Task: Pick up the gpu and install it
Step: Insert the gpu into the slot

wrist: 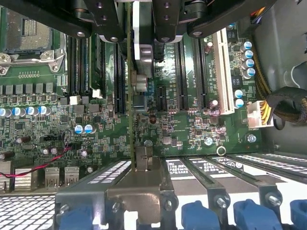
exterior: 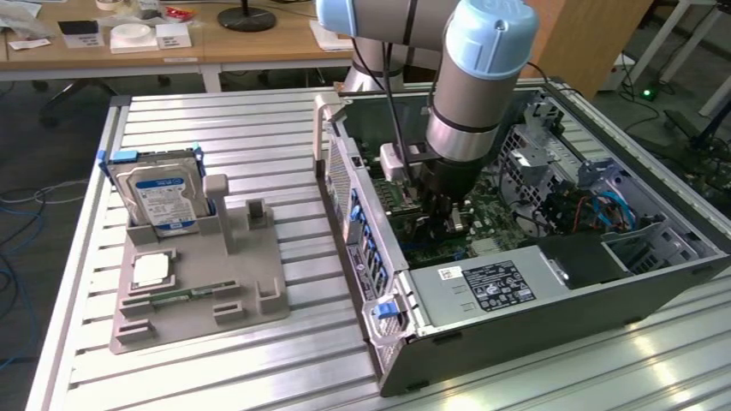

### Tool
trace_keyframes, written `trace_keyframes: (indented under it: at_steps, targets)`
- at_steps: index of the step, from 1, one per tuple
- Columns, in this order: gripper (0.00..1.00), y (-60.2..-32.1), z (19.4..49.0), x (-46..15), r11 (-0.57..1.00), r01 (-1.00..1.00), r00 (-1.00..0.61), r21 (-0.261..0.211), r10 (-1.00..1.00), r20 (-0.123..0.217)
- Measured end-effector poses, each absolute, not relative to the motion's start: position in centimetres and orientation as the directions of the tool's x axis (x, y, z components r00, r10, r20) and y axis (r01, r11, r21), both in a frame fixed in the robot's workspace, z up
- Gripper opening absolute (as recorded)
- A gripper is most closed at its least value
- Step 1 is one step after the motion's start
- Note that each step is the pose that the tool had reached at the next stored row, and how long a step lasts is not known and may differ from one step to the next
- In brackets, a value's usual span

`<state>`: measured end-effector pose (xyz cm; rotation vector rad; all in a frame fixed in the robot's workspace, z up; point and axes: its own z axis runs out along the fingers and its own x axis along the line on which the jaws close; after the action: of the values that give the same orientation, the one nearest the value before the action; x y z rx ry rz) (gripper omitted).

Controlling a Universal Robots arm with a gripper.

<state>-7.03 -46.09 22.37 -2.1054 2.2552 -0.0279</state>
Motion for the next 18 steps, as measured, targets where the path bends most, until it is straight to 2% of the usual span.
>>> trace_keyframes:
  at_steps: [18]
  targets:
    - [0.28,-46.08,22.53,-7.34,0.069,-0.996,-0.067,-0.060,-0.997,-0.029]
